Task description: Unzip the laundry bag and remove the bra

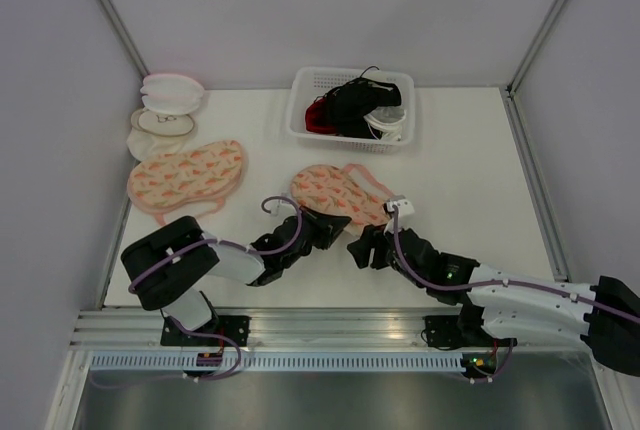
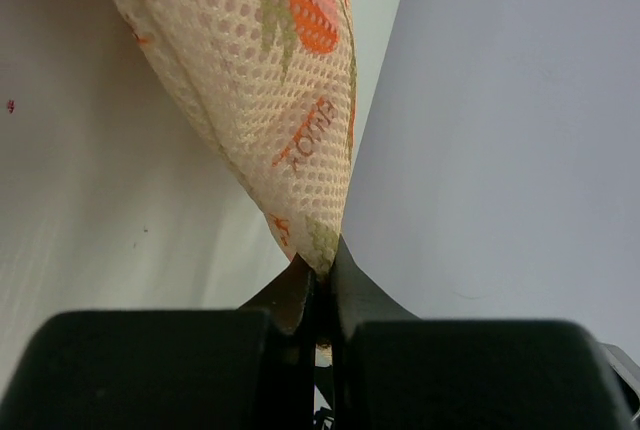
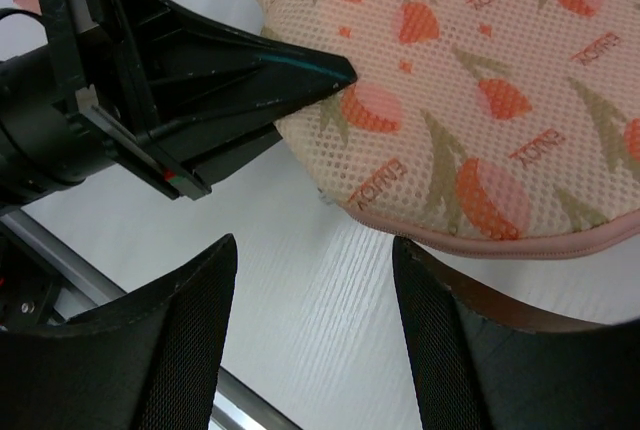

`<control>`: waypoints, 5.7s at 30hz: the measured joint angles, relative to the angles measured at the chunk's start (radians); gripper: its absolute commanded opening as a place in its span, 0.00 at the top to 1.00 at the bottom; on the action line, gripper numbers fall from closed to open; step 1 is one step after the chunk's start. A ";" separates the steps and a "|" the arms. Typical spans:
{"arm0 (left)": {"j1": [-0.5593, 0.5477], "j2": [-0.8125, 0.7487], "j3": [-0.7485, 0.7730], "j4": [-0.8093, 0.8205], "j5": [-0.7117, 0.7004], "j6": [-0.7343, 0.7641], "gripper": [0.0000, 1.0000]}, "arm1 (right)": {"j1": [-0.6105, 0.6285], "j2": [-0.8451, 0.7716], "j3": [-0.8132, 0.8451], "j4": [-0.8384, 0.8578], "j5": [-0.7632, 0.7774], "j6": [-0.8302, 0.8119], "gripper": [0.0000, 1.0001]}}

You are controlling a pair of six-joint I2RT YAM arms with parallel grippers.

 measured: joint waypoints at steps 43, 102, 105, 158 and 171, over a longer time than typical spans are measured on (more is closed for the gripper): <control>0.029 0.105 -0.050 0.217 0.142 -0.092 0.98 | 0.085 0.157 0.092 -0.055 0.246 0.031 1.00; 0.233 -0.190 -0.118 -0.311 0.641 0.414 0.00 | 0.080 0.320 0.132 0.044 -0.006 -0.020 1.00; 0.228 -0.193 -0.129 -0.278 0.603 0.383 0.00 | 0.082 0.320 0.131 0.057 -0.033 -0.025 1.00; 0.287 -0.072 -0.033 -0.138 0.689 0.457 0.98 | -0.012 0.343 0.203 -0.275 0.079 0.076 1.00; 0.379 0.104 0.298 -0.349 0.981 0.728 0.65 | -0.104 0.265 0.197 -0.338 0.130 0.056 1.00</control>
